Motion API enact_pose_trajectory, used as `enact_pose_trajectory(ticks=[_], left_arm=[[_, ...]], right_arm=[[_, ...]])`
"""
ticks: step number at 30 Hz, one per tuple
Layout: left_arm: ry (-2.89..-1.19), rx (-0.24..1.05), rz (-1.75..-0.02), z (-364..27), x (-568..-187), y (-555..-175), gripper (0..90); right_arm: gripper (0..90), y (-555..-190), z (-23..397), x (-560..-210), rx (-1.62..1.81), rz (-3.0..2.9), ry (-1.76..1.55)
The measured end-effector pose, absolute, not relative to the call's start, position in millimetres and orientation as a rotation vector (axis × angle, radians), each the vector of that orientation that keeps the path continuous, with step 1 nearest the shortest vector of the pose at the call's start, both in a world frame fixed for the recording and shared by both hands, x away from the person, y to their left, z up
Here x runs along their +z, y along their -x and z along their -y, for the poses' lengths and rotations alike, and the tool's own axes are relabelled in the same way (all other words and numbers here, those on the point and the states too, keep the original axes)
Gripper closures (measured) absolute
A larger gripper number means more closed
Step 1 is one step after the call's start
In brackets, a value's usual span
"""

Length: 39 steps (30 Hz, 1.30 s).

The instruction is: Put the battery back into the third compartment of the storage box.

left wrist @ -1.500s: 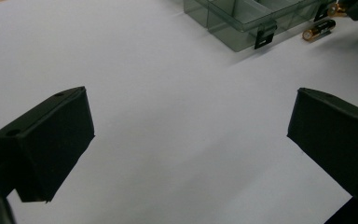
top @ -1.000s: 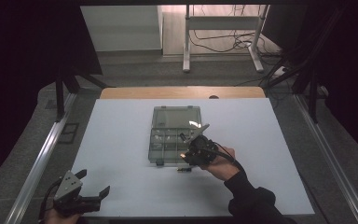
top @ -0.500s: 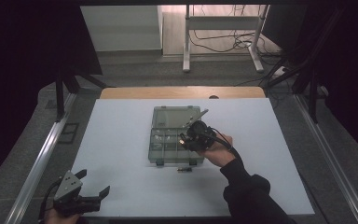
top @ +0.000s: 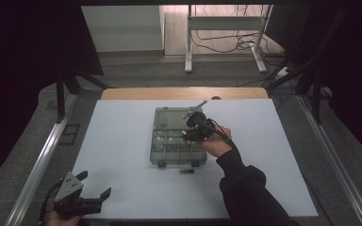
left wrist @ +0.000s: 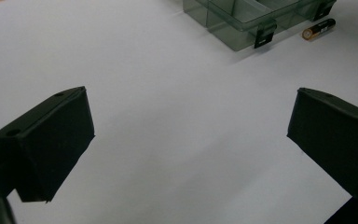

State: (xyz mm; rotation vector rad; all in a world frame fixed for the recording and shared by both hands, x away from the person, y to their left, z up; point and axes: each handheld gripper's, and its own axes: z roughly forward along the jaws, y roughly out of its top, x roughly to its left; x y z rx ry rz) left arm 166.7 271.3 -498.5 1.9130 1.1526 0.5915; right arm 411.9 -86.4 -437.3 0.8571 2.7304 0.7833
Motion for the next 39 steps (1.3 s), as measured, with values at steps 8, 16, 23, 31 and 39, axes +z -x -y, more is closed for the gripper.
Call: enact_pose_trajectory(ticks=[8,16,23,31,39], left_arm=[[-1.915,0.591,-1.151,-271.2,-498.6,-166.8,0.7],[-1.913,0.590,-1.151,-271.5,-498.6,-166.8,0.7],[-1.909,0.590,-1.152,-271.7,-498.8,-166.8,0.7],[-1.914,0.593,-1.151,-271.0,-498.6,-166.9,0.7],[-1.916,0.591,-1.152,-271.0,-498.5,-167.0,0.8]], right_arm=[[76.2,-425.4,77.1,-447.9,0.726,-2.703,-0.914],[76.2,-435.5,68.4,-464.1,0.666,-2.712,-0.959],[62.5,-435.4,64.8,-466.4,0.707,-2.706,-0.944],[29.6,-428.7,76.6,-454.9,0.787,-2.730,-0.877],[2.6,-415.0,85.0,-448.0,0.814,-2.771,-0.771]])
